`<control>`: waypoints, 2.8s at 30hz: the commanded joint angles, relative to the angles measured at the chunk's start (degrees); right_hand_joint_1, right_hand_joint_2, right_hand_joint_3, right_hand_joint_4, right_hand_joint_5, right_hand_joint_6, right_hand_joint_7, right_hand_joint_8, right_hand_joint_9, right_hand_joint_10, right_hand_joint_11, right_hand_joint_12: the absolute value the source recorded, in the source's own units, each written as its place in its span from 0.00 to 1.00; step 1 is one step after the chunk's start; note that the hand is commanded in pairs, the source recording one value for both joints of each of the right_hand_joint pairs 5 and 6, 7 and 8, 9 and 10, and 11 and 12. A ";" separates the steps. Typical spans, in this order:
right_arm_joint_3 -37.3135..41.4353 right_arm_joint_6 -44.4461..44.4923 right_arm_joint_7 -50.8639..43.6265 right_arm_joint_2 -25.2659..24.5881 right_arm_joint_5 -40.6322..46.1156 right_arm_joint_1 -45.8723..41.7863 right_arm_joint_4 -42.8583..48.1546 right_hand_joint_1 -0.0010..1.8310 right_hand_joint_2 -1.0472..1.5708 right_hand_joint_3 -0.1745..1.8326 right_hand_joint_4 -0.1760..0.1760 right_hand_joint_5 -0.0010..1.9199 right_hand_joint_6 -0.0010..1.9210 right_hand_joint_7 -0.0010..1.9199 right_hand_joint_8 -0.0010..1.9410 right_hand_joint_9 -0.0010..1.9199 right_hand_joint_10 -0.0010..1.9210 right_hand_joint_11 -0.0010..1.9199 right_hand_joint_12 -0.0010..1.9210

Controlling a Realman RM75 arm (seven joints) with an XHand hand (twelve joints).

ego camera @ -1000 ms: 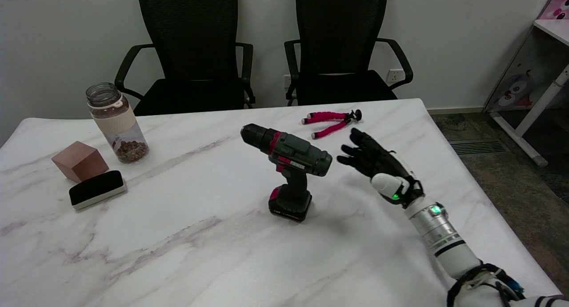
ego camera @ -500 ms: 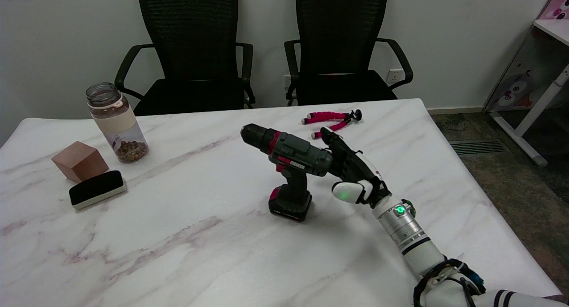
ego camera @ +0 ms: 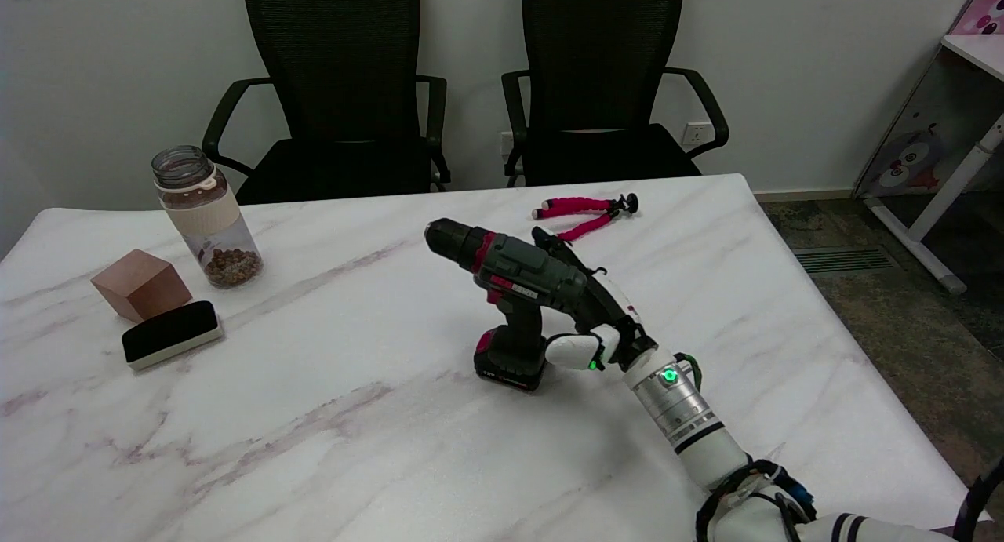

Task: Pick up the power screwdriver.

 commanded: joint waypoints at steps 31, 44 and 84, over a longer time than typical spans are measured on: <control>-2.90 -1.14 -3.25 -7.64 -0.19 6.03 6.28 0.50 0.40 0.34 0.45 0.00 0.00 0.00 0.00 0.17 0.17 0.23 0.23; -2.90 -1.93 -3.15 -7.64 -0.19 6.03 6.23 0.52 0.44 0.35 0.43 0.00 0.00 0.00 0.00 0.32 0.32 0.47 0.47; -2.90 -1.93 -2.98 -7.64 0.77 6.38 6.40 0.50 0.57 0.41 0.50 0.60 0.60 0.60 0.59 0.91 0.91 1.00 1.00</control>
